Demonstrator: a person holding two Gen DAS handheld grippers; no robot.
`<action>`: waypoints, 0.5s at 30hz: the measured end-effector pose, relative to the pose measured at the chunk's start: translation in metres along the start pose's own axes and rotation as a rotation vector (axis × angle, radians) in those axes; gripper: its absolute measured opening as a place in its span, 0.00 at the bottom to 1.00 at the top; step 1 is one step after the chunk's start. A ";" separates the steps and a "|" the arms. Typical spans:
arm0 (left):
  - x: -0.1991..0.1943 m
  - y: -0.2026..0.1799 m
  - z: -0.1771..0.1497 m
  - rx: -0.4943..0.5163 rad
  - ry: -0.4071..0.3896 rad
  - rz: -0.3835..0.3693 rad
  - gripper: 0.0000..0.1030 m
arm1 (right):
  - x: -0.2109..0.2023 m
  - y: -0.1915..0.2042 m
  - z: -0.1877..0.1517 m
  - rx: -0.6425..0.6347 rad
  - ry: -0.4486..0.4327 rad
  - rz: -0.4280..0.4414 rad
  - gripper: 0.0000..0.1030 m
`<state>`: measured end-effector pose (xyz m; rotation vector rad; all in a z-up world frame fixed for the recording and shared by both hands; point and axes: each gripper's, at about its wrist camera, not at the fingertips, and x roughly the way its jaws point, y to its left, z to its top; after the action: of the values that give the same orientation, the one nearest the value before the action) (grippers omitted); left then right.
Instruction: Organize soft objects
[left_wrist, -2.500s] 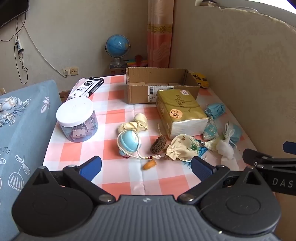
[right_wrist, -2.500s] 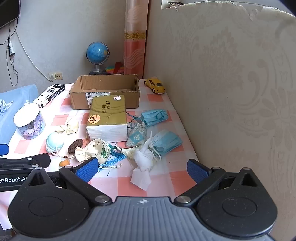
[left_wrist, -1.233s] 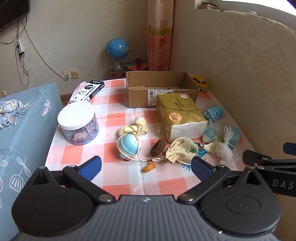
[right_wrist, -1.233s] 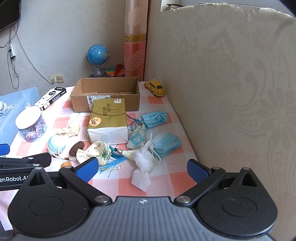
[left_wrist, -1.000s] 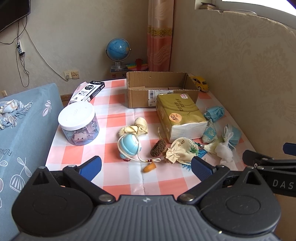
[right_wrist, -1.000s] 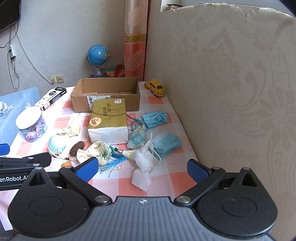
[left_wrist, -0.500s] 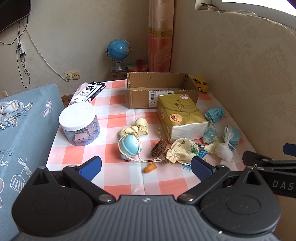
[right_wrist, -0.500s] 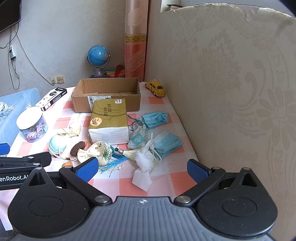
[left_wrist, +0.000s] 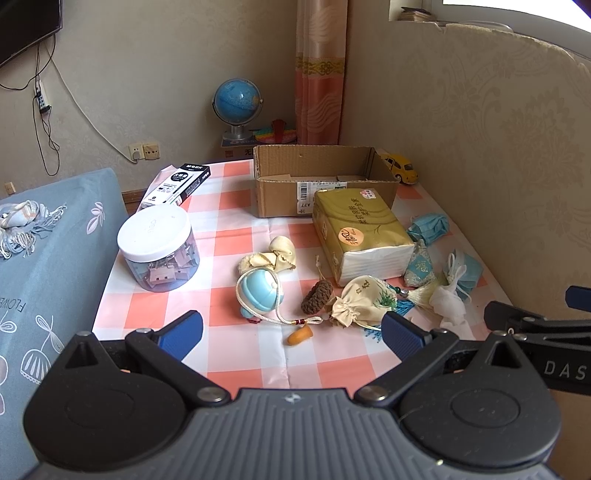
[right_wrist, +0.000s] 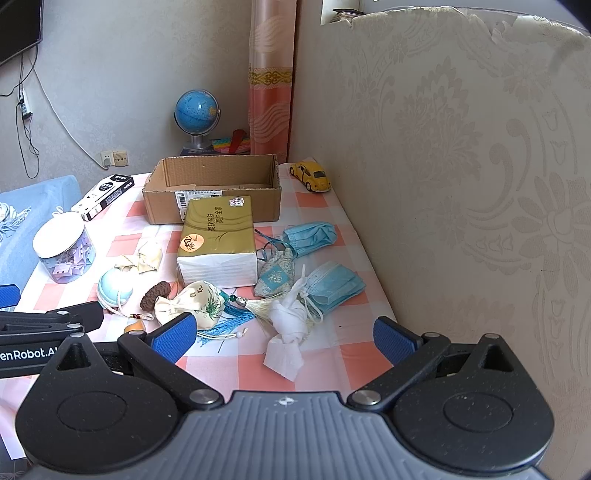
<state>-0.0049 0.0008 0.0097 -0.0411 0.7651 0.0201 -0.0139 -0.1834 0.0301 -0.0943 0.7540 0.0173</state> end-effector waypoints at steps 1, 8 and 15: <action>0.000 0.000 0.000 0.001 -0.001 0.000 0.99 | 0.001 0.000 0.000 0.000 -0.001 0.000 1.00; 0.000 0.000 0.001 0.009 -0.005 -0.003 0.99 | -0.003 0.001 0.002 -0.004 0.000 0.002 1.00; 0.003 -0.002 0.000 0.030 -0.018 -0.013 0.99 | -0.008 0.006 0.003 -0.006 -0.003 0.008 1.00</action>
<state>-0.0029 -0.0014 0.0077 -0.0173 0.7467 -0.0031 -0.0181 -0.1771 0.0367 -0.0970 0.7510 0.0274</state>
